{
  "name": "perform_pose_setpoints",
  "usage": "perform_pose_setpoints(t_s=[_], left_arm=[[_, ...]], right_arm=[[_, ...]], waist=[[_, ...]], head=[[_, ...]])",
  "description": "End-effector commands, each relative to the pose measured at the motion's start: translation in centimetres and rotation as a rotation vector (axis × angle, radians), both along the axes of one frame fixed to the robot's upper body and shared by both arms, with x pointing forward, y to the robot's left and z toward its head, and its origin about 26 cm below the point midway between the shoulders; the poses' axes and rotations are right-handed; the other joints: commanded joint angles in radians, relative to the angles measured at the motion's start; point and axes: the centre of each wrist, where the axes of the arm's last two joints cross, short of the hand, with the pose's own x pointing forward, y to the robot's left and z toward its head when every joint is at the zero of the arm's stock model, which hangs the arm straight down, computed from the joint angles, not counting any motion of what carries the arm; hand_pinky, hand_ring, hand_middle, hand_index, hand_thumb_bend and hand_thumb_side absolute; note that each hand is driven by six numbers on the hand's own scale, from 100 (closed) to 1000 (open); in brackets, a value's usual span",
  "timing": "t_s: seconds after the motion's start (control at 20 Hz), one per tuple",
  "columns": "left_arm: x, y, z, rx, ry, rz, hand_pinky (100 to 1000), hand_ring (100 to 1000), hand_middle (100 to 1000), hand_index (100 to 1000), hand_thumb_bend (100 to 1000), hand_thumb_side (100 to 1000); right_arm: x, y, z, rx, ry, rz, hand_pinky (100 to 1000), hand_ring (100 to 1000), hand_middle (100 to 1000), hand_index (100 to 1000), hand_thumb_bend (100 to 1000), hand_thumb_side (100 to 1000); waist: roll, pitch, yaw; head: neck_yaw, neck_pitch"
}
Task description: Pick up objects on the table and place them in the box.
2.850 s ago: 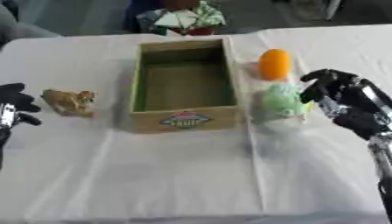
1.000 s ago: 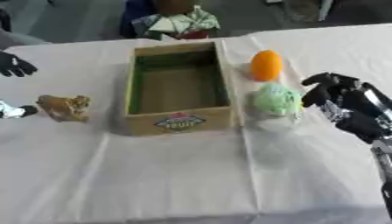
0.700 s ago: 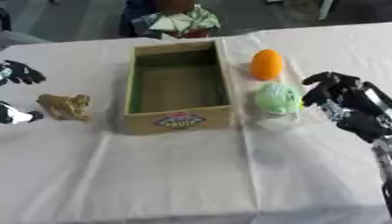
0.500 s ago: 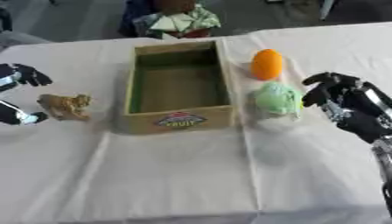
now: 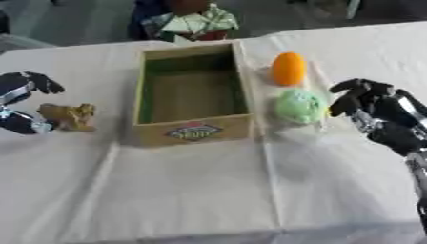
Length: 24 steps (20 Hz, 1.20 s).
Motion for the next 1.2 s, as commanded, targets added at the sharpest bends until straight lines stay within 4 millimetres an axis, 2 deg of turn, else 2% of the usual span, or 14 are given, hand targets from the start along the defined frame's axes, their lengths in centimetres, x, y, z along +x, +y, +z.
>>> perform_pose_setpoints(t_s=[0.05, 0.35, 0.4, 0.45, 0.65, 0.8, 1.0, 1.2], left_arm=[[0.4, 0.4, 0.7, 0.026, -0.047, 0.013, 816, 774, 711, 825, 376, 113], [0.4, 0.1, -0.7, 0.076, -0.053, 0.008, 791, 722, 641, 783, 288, 114], [0.4, 0.1, -0.8, 0.084, -0.059, 0.008, 759, 671, 587, 746, 165, 128], [0.4, 0.1, -0.9, 0.092, -0.067, 0.01, 734, 636, 555, 723, 110, 135], [0.4, 0.3, -0.6, 0.123, -0.109, 0.014, 682, 570, 479, 657, 100, 161], [0.4, 0.4, 0.3, 0.141, -0.154, -0.003, 646, 523, 419, 594, 100, 176], [0.3, 0.2, 2.8, 0.143, -0.209, -0.048, 642, 518, 407, 581, 100, 180], [0.3, -0.9, 5.6, 0.103, -0.255, -0.098, 629, 516, 404, 573, 100, 191]], right_arm=[[0.1, -0.2, 1.0, -0.027, -0.028, 0.008, 598, 603, 702, 578, 100, 250], [0.1, -0.2, 1.0, -0.027, -0.028, 0.008, 597, 603, 703, 578, 100, 250], [0.1, -0.2, 1.0, -0.026, -0.028, 0.007, 597, 603, 703, 578, 100, 251], [0.1, -0.2, 1.0, -0.026, -0.028, 0.007, 597, 603, 703, 578, 100, 250], [0.1, -0.2, 0.9, -0.025, -0.026, 0.004, 597, 603, 703, 578, 100, 251], [0.1, -0.3, 0.8, -0.025, -0.023, 0.001, 597, 604, 703, 578, 100, 252], [0.0, -0.3, 0.8, -0.025, -0.02, -0.001, 597, 604, 703, 578, 100, 252], [0.0, -0.4, 0.7, -0.026, -0.017, -0.004, 597, 604, 703, 578, 100, 251]], waist=[[-0.001, -0.009, -0.004], [-0.002, -0.007, -0.009], [-0.002, -0.007, -0.009], [-0.002, -0.007, -0.008], [-0.002, -0.007, -0.005], [-0.001, -0.009, -0.002], [0.002, -0.013, 0.001], [0.003, -0.016, 0.002]], head=[[0.002, 0.005], [0.002, 0.005], [0.001, 0.005], [0.001, 0.005], [0.001, 0.005], [-0.002, 0.005], [-0.005, 0.005], [-0.008, 0.005]])
